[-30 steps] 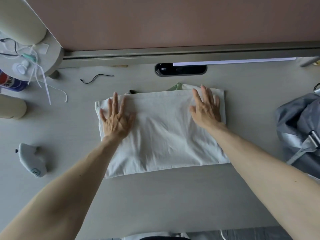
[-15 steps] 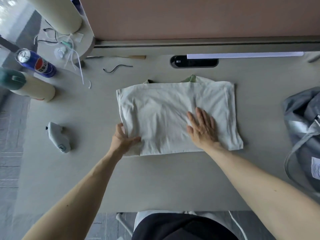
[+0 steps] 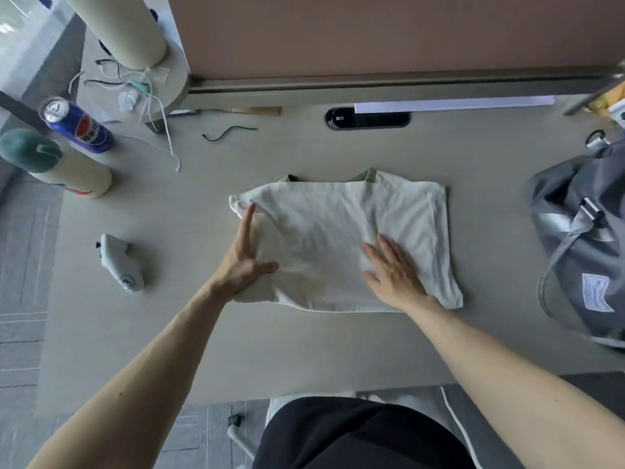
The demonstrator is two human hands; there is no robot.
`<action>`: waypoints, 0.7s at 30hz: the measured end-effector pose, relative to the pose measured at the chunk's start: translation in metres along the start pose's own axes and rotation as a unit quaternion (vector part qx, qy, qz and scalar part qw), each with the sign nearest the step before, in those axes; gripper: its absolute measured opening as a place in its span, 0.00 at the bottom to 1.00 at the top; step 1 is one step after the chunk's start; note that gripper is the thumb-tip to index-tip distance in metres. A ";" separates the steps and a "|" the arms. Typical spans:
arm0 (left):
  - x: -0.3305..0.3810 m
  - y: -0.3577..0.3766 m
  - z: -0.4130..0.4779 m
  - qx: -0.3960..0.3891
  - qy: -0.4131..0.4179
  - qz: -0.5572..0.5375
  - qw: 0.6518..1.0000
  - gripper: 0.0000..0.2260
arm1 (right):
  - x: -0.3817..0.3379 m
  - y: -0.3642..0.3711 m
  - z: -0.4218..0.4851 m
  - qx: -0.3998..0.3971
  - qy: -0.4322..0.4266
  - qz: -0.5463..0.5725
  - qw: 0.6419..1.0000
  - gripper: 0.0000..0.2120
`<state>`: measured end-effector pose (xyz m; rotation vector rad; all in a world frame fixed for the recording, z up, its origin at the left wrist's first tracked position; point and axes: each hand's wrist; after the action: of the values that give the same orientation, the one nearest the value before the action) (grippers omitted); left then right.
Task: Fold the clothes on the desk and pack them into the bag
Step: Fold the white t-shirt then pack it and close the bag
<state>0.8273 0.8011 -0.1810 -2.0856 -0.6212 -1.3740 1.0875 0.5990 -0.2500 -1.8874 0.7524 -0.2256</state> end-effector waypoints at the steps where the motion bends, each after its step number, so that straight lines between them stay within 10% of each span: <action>1: 0.010 0.004 0.004 -0.011 0.011 0.016 1.000 0.54 | 0.000 -0.004 0.000 -0.004 0.003 0.034 0.999 0.30; 6: 0.067 0.044 0.024 -0.098 0.073 0.133 0.984 0.49 | 0.003 -0.029 -0.009 -0.098 0.084 0.269 0.954 0.32; 11: 0.108 0.130 0.050 -0.203 0.167 0.230 0.937 0.48 | 0.010 -0.064 -0.024 -0.160 0.189 0.720 0.649 0.23; 17: 0.127 0.267 0.071 -0.262 0.180 0.291 0.902 0.47 | 0.067 -0.082 -0.028 -0.161 0.209 0.863 0.432 0.21; 21: 0.105 0.314 0.075 -0.329 0.132 0.286 0.890 0.49 | 0.104 -0.076 -0.022 -0.163 0.287 0.825 0.459 0.22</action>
<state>1.1198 0.6281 -0.1695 -2.2251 0.6309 -1.5773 1.1893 0.5400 -0.1921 -0.4755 2.8372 0.6290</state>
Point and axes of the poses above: each hand's wrist, its own z-axis towards the middle knuckle, its own y-axis out of the palm, x = y × z, and after that the axes turned 11 degrees about y, right-handed
